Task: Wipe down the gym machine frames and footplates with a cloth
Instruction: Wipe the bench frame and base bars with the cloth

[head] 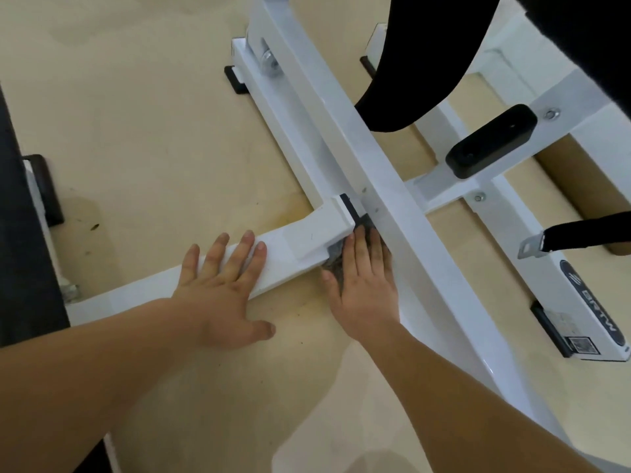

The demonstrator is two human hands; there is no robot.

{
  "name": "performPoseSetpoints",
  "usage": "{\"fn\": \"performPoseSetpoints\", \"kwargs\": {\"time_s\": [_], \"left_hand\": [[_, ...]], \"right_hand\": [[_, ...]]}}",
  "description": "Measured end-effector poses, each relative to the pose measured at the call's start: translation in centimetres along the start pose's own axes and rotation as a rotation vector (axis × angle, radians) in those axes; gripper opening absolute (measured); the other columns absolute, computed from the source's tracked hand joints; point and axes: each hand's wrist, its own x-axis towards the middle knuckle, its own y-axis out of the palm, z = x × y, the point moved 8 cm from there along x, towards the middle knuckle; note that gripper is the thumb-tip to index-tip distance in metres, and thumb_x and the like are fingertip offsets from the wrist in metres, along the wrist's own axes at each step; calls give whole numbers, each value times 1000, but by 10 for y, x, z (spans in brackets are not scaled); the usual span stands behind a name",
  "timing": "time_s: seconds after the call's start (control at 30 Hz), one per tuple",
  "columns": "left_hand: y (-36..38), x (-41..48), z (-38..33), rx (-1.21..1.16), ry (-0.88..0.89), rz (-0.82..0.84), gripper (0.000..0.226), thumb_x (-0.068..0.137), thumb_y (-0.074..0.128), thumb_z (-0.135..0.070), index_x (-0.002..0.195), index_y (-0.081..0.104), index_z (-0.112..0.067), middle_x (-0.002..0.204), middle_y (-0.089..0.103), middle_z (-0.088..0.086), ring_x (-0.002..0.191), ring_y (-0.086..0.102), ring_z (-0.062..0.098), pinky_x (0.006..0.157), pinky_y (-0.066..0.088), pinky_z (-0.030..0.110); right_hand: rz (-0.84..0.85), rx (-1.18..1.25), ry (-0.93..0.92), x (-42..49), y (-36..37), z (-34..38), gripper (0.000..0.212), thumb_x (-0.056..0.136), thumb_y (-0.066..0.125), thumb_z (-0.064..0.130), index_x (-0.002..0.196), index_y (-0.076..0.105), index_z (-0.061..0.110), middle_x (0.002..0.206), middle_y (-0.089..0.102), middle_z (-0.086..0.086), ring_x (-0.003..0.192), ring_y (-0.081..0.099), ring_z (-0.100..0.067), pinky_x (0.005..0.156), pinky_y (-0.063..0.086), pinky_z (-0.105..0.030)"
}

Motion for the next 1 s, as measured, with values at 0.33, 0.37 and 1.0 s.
{"fn": "performPoseSetpoints", "kwargs": {"time_s": [0.33, 0.37, 1.0], "left_hand": [[1, 1, 4, -13, 5, 4, 123, 74, 39, -90, 139, -50, -36, 148, -57, -11, 145, -43, 26, 119, -22, 57], [1, 1, 4, -14, 6, 0, 122, 74, 39, -91, 137, -51, -36, 148, -57, -11, 145, -43, 26, 119, -22, 57], [-6, -3, 1, 14, -32, -15, 122, 78, 44, -90, 150, -38, -36, 157, -46, -10, 152, -31, 26, 123, -15, 56]], "right_hand": [[21, -107, -84, -102, 16, -47, 68, 106, 35, 42, 163, 18, 8, 172, 10, -10, 158, 7, -31, 129, 11, -48], [38, -107, -85, -100, 16, -49, 68, 106, 33, 43, 163, 17, 10, 172, 10, -9, 158, 8, -31, 129, 9, -46], [49, -114, 230, -217, 36, -90, 75, 95, 47, 22, 161, 18, -1, 169, 12, -20, 154, 13, -44, 124, 19, -59]]}}
